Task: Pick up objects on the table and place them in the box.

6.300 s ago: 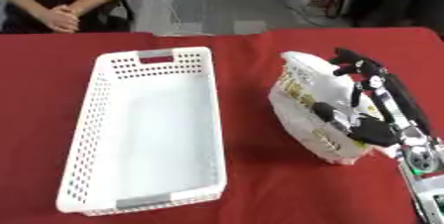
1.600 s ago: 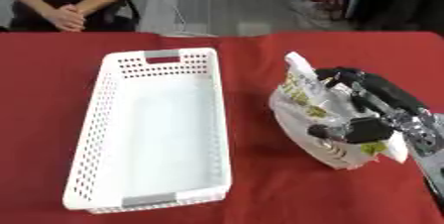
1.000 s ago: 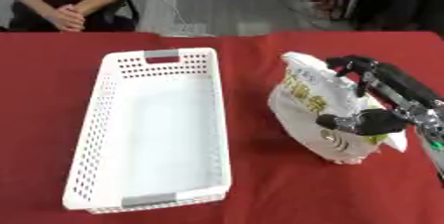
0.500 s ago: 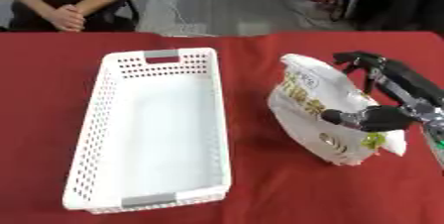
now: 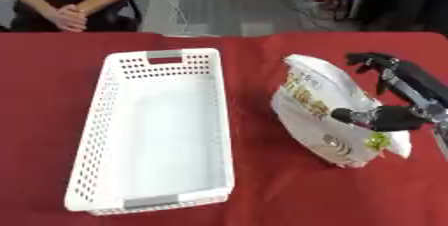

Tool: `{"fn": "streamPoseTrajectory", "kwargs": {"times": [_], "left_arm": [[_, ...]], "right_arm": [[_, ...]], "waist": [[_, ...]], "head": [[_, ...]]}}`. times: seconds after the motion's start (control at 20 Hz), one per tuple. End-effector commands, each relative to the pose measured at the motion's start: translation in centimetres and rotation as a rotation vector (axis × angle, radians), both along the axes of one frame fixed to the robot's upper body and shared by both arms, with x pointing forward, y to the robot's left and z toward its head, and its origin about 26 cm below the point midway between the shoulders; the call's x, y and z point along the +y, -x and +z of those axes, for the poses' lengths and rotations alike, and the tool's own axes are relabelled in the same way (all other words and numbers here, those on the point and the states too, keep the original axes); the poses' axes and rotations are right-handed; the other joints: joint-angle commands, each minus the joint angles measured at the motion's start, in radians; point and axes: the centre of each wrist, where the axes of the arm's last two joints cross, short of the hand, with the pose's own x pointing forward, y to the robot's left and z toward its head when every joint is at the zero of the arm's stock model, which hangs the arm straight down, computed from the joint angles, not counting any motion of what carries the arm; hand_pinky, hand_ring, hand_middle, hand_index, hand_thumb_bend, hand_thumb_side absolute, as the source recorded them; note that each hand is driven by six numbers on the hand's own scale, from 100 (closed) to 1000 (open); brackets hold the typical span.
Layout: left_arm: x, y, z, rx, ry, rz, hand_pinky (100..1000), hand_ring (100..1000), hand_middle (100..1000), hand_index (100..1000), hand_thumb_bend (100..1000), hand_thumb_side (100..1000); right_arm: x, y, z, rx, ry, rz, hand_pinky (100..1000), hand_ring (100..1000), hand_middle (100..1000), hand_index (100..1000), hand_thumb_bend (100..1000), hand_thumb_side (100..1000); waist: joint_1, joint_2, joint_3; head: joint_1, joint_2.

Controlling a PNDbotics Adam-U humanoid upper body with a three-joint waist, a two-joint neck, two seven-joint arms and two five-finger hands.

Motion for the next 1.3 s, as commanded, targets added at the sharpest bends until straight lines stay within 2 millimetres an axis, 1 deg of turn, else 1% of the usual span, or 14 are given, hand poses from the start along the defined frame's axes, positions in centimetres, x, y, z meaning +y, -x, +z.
{"fn": "streamPoseTrajectory", "kwargs": {"times": [0.05,0.75,1.1,1.3], "left_arm": [[0.1,0.3,0.7,-0.023,-0.021,0.001,771,768,718,690,290,961],[0.0,0.2,0.8,-0.024,-0.022,-0.002,771,767,718,691,290,960],[0.0,0.2,0.8,-0.023,-0.024,-0.005,771,767,718,691,289,961],[0.0,0.2,0.8,-0.024,-0.025,-0.006,771,767,718,692,289,961]], "right_arm": [[-0.8,-0.2,1.6,-0.035,0.029,-0.028,441,779,835,964,708,718],[-0.1,-0.8,0.3,0.046,0.075,0.02,476,781,838,964,706,692],[0.4,-0.8,-0.1,0.107,0.128,0.059,530,785,841,963,695,668],[0.6,-0.8,-0.3,0.139,0.157,0.081,541,782,838,961,690,656]], "waist": [[-0.001,-0.014,0.001],[-0.001,-0.015,0.003],[-0.003,-0.015,0.005],[-0.003,-0.016,0.006]], "head": [[0.005,-0.007],[0.005,-0.007],[0.006,-0.005],[0.006,-0.005]]}}
